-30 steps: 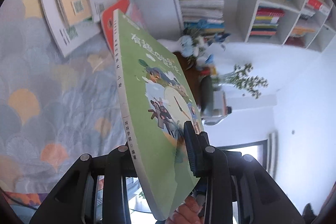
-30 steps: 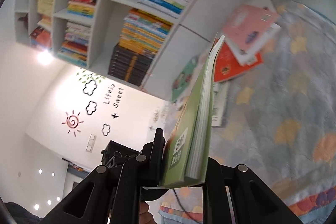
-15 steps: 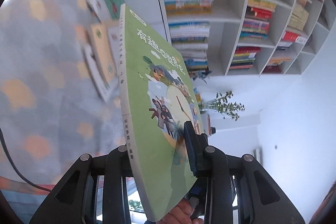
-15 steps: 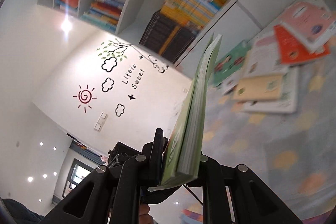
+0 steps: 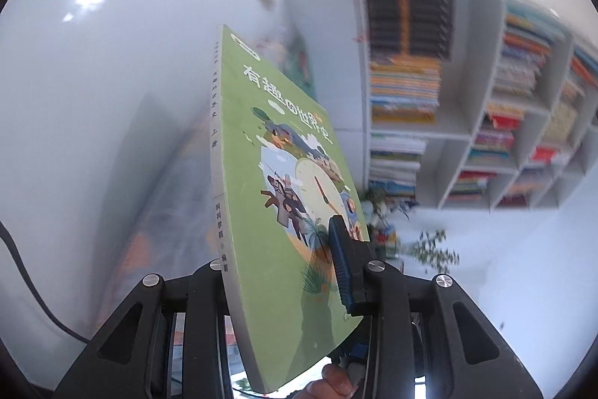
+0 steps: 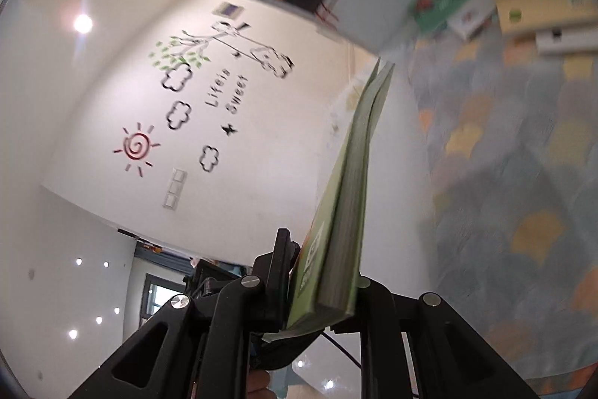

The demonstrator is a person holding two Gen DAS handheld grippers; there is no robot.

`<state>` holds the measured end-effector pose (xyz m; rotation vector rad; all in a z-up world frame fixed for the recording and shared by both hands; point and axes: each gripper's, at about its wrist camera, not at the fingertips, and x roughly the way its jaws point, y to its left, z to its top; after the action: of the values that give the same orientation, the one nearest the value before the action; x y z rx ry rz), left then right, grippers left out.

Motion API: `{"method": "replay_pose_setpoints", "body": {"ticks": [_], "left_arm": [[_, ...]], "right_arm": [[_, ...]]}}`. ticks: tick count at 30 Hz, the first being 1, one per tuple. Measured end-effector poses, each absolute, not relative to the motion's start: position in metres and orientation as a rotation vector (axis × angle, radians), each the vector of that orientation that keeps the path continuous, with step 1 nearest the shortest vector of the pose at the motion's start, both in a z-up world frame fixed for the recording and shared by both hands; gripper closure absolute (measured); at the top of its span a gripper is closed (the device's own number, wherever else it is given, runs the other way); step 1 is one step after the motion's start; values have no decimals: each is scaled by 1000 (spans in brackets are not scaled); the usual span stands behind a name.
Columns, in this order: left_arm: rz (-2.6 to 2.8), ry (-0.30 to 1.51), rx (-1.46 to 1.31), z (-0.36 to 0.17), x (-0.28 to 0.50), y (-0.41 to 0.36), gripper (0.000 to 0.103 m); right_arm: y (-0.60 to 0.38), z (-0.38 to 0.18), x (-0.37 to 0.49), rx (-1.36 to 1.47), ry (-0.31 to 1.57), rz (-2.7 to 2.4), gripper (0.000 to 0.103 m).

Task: Organize books

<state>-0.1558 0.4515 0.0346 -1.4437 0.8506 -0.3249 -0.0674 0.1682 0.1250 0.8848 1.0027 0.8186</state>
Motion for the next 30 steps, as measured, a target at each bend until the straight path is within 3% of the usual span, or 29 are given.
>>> {"method": "replay_pose_setpoints", "body": {"ticks": [8, 14, 21, 27, 30], "left_arm": [[-269, 926, -1402, 13, -155, 460, 74], [-347, 950, -1243, 27, -121, 431, 74], [-325, 1044, -1074, 3, -60, 384, 74], [-228, 1072, -772, 21, -53, 353, 69], [-191, 1172, -747, 11, -47, 353, 54]], "right_arm": [[201, 83, -70, 864, 1136, 773, 88], [177, 82, -77, 871, 1063, 737, 88], [144, 47, -67, 899, 987, 626, 88], [127, 18, -58, 881, 1028, 570, 88], [119, 4, -57, 997, 1047, 553, 88]]}}
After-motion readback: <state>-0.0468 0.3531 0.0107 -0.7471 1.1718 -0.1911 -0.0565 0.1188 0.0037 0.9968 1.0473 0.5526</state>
